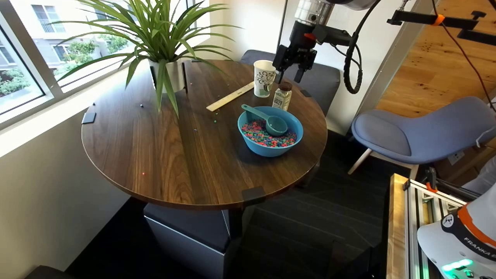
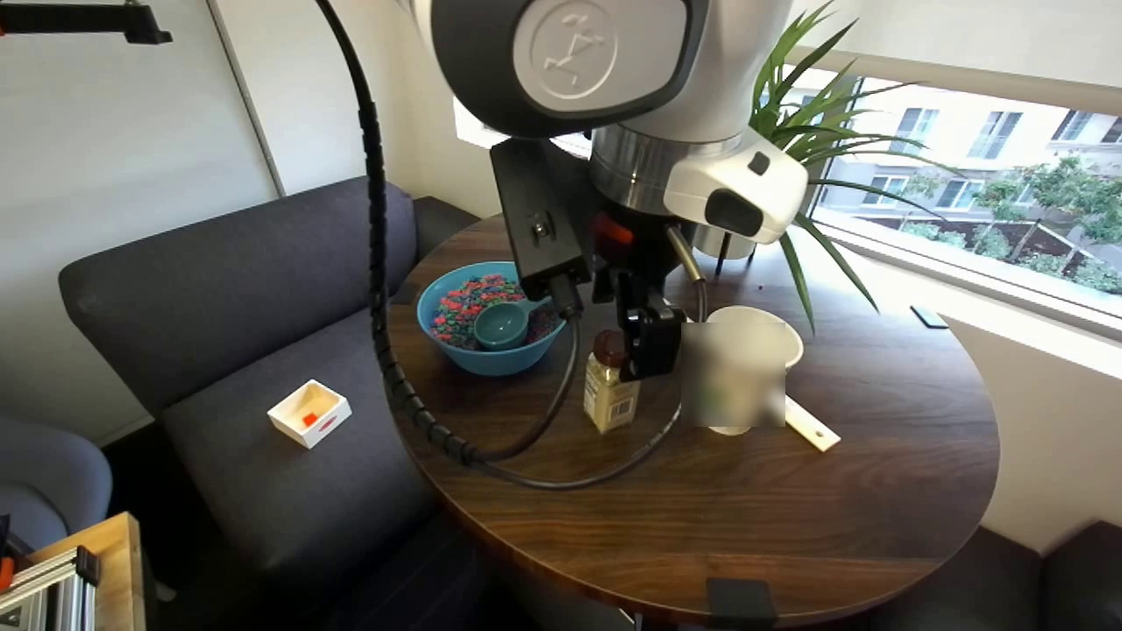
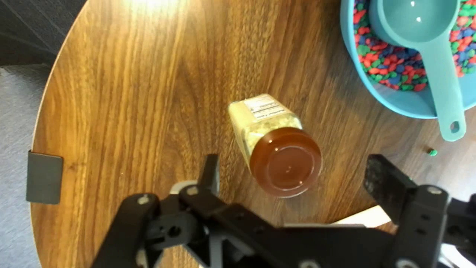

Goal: Move the bottle to the left side of the bowl

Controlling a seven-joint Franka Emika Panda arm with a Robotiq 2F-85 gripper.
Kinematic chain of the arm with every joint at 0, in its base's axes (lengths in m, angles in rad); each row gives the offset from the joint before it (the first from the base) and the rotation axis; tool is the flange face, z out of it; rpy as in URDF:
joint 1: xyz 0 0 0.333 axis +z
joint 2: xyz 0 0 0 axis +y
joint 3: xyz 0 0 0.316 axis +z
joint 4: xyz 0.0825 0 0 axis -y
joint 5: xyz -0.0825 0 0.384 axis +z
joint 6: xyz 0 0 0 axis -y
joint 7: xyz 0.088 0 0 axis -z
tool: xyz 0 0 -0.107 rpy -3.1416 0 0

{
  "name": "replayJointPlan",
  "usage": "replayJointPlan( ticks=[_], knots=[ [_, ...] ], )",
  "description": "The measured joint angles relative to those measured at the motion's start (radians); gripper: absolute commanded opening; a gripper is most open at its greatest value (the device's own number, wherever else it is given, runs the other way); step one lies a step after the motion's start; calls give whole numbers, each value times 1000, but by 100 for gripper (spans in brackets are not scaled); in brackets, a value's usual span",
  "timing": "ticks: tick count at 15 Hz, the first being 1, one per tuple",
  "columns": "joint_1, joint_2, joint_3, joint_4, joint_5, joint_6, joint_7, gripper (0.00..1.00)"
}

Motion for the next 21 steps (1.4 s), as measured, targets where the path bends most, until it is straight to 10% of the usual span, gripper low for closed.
replayJointPlan(
  ticks=[12, 21],
  knots=[
    [23, 106, 10, 84, -151, -115, 29, 89],
    [34, 125, 11, 102, -170, -86, 29, 24]
  ],
)
